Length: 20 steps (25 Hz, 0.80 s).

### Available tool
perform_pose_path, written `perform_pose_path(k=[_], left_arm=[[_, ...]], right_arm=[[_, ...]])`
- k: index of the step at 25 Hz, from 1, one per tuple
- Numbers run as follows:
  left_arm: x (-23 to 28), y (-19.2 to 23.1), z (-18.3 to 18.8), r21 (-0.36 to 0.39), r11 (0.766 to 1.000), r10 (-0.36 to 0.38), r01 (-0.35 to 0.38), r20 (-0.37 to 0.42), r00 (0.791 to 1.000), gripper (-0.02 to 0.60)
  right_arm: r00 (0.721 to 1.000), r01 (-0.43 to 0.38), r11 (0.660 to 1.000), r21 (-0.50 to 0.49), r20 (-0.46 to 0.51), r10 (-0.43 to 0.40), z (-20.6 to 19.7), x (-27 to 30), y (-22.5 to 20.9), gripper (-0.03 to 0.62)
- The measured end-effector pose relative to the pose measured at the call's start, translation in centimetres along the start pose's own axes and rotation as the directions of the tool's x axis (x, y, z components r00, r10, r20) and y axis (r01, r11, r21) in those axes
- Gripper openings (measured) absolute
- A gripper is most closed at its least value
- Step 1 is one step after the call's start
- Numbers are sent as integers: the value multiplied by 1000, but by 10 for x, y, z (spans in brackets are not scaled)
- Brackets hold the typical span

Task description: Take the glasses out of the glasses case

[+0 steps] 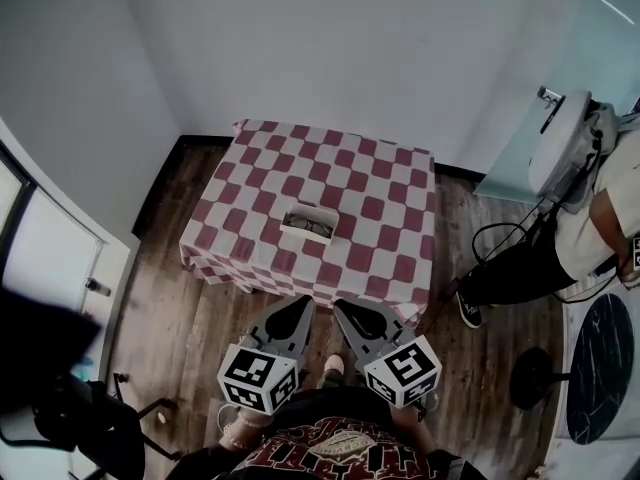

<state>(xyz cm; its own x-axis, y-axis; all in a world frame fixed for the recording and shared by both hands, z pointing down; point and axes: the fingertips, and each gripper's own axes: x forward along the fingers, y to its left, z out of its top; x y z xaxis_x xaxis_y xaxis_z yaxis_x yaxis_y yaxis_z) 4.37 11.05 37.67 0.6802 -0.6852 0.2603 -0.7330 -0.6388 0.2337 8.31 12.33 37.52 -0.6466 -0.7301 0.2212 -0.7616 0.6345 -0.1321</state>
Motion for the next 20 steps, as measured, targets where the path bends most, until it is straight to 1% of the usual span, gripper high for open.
perform_pose_path(k=[5, 9, 11, 14, 20], left_arm=[[23, -3, 5, 9, 1000, 20, -20, 3, 1000, 9], [30, -2, 6, 4, 999, 52, -52, 11, 999, 9], [33, -2, 4, -3, 998, 55, -55, 6, 998, 9], [37, -3, 4, -4, 998, 57, -57, 1, 998, 9], [44, 8, 7, -5, 998, 65, -65, -7, 998, 9]], right_arm=[[1000, -22, 1000, -2, -13, 22, 0, 0, -24, 21], [999, -44, 999, -2, -14, 44, -2, -1, -35, 21], [999, -51, 999, 6, -18, 51, -5, 0, -39, 21], [998, -54, 998, 20, -22, 55, -6, 1, -44, 21], [999, -43, 999, 25, -23, 43, -5, 10, -52, 21]])
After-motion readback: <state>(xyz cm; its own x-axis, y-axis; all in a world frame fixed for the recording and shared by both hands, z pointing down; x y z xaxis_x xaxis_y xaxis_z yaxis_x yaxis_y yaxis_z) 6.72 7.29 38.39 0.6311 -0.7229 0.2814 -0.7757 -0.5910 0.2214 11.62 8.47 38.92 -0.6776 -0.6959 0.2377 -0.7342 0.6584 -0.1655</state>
